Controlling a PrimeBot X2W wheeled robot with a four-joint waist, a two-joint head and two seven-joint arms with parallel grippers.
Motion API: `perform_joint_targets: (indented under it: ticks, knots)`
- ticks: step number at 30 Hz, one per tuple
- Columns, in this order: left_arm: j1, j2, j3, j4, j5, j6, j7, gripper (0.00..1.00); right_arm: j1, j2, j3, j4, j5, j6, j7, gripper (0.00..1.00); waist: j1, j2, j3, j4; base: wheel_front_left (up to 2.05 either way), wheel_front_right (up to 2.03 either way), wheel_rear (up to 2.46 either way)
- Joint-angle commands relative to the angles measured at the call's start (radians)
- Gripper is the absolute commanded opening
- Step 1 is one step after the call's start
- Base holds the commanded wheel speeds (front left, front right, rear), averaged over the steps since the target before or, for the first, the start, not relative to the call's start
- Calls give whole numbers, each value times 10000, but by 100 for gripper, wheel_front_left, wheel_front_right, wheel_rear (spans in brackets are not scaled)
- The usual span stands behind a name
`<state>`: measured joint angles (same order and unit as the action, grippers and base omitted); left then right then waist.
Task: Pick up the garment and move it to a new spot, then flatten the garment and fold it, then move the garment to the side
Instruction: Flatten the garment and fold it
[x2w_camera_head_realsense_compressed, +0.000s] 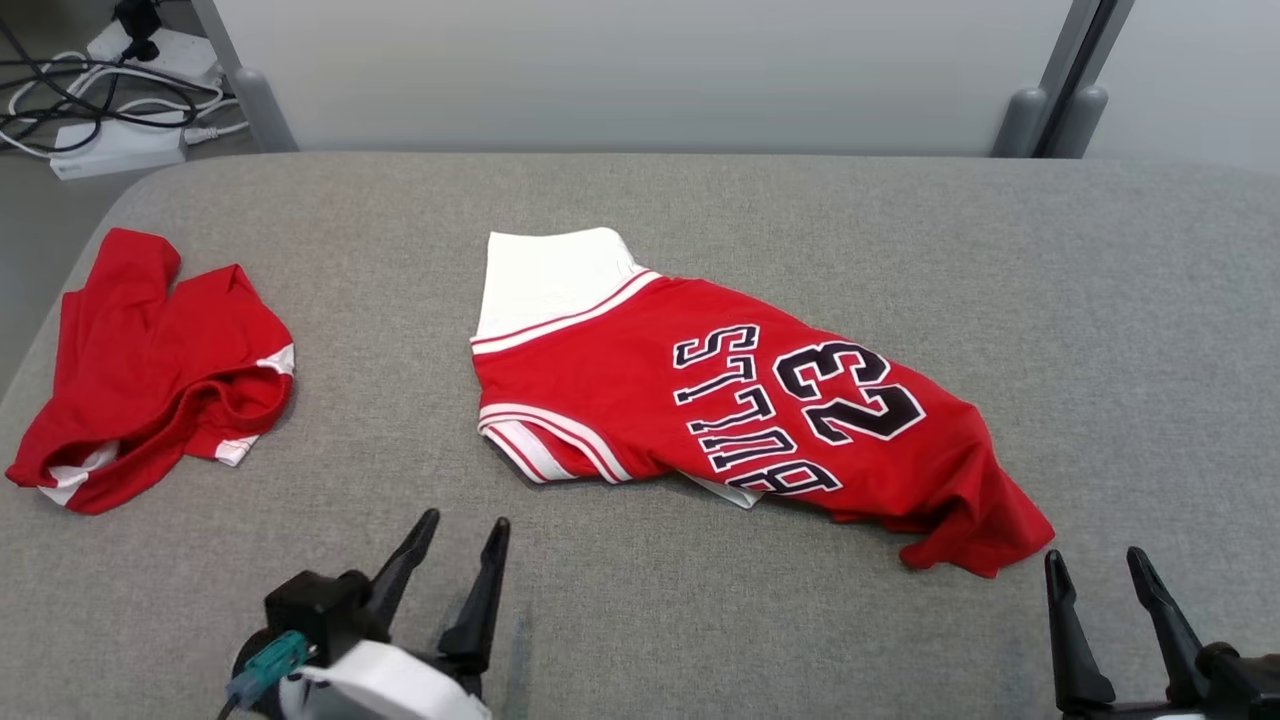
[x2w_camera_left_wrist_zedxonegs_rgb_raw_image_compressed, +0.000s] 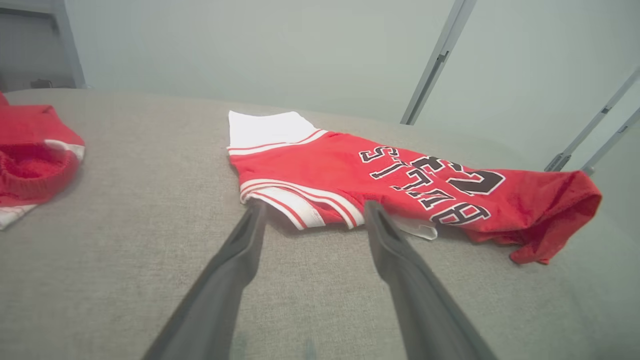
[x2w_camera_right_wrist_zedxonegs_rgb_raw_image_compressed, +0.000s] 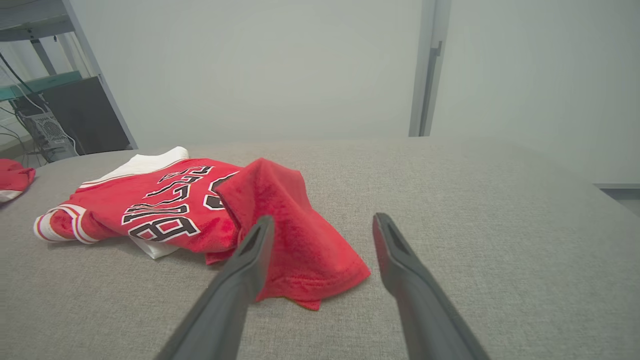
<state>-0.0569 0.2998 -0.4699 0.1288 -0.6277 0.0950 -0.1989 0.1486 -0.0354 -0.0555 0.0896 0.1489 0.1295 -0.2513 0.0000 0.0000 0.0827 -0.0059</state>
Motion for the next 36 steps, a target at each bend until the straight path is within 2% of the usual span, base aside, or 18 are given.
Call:
perform_joint_targets:
  ticks: [1,8,14,20,27,28,29,30,31,36]
  knots:
    - [-724,55,238,1,-79,-137,39,100,-395,-149,263,-185,11,12,-105,100,0,0,192,-21,0,0,0]
    - [-2340,-881,-344,2244,-284,-1052,195,100,-1026,-149,690,-264,-3,12,-105,100,0,0,1198,-316,0,0,0]
    - [-3658,-1275,-420,4355,-349,-1630,2,100,-1475,-148,796,-338,44,12,-105,100,0,0,1956,-655,0,0,0]
    - [-4685,-1501,-705,5796,-91,-2011,-366,100,-1753,-148,780,-338,132,12,-105,100,0,0,2301,-859,0,0,0]
    - [-5136,-1698,-974,6399,429,-2150,-605,100,-1803,-148,718,-311,242,12,-105,100,0,0,2323,-907,0,0,0]
    - [-5145,-1711,-1039,6441,512,-2163,-612,96,-1798,-148,709,-309,255,12,-105,100,0,0,2312,-900,0,0,0]
    - [-5142,-1731,-1086,6459,563,-2176,-617,62,-1793,-148,697,-307,281,12,-105,100,0,0,2300,-889,0,0,0]
    - [-5148,-1732,-1152,6451,625,-2191,-620,36,-1786,-148,688,-307,300,12,-105,100,0,0,2289,-877,0,0,0]
    - [-5153,-1720,-1221,6410,691,-2206,-622,0,-1782,-148,680,-314,315,12,-105,100,0,0,2288,-862,0,0,0]
    - [-5060,-1595,-1449,6011,785,-2245,-625,0,-1789,-148,606,-341,395,12,-105,100,0,0,2261,-764,0,0,0]
